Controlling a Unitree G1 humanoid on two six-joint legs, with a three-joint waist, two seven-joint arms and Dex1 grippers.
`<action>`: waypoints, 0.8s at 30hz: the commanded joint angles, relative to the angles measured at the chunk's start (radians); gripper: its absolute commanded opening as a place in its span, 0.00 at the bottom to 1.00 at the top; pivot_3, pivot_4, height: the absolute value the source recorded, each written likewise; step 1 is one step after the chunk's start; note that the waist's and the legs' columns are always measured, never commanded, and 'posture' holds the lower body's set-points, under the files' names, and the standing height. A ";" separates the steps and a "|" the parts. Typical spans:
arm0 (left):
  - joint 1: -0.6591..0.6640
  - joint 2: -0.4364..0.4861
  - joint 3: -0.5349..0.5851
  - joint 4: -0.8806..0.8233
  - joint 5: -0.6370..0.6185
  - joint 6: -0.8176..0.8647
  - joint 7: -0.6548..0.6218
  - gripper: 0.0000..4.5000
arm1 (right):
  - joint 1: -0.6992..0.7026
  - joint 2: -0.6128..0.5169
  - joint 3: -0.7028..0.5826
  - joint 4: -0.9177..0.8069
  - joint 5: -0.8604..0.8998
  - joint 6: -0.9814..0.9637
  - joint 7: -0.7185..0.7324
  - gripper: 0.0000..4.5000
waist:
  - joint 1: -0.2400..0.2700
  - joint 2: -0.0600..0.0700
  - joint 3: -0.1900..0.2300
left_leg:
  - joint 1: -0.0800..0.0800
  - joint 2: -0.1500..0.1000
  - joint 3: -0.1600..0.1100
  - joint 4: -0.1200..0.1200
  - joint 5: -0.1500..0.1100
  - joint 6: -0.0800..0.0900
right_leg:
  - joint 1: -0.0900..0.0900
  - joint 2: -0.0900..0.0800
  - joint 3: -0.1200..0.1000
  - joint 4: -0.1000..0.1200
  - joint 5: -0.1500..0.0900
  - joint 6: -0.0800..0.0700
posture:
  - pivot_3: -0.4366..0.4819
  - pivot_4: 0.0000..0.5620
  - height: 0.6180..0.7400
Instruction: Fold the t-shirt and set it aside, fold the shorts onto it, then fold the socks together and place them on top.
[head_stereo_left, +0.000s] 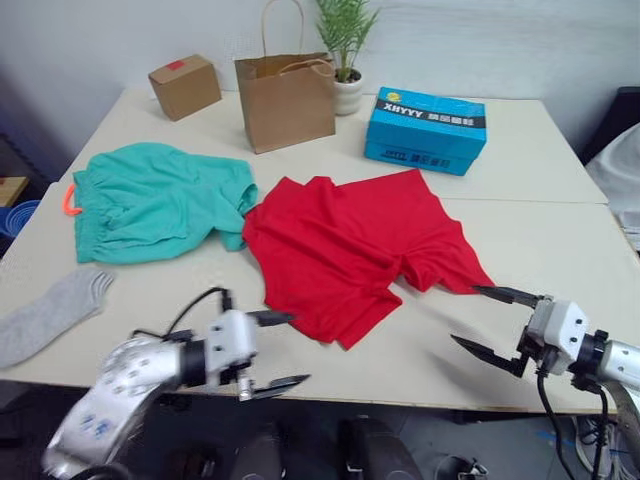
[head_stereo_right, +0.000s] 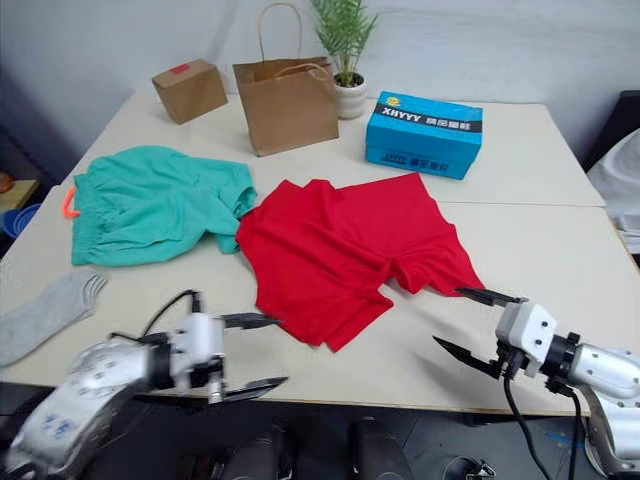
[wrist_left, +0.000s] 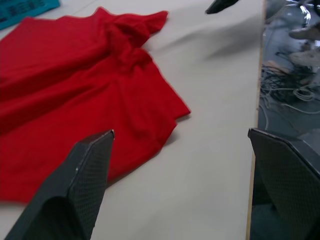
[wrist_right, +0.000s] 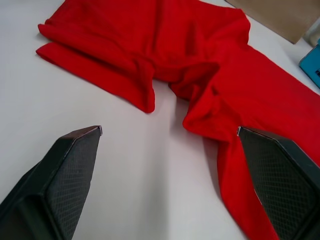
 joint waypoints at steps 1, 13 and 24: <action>-0.133 -0.072 -0.163 0.087 0.098 -0.022 -0.009 1.00 | 0.055 -0.027 -0.065 -0.037 0.002 0.011 0.005 0.99 | 0.000 0.000 0.000 | 0.000 0.000 0.000 0.000 0.000 0.000 | 0.000 0.000 0.000 0.000 0.000 0.001 | 0.48 0.27 1.00; -0.376 -0.188 -0.389 0.351 0.379 -0.099 0.006 1.00 | 0.192 -0.002 -0.138 -0.112 -0.016 0.061 -0.057 0.99 | -0.006 0.000 0.000 | 0.000 -0.001 0.001 0.001 0.001 0.001 | 0.000 0.000 0.002 0.001 0.001 0.004 | 0.48 0.27 1.00; -0.413 -0.171 -0.366 0.418 0.428 -0.064 0.019 0.81 | 0.135 0.001 -0.119 -0.081 -0.027 0.108 -0.098 1.00 | -0.005 0.001 0.000 | 0.001 -0.002 0.000 0.001 0.002 0.002 | 0.001 -0.001 0.002 0.002 0.001 0.005 | 0.48 0.27 1.00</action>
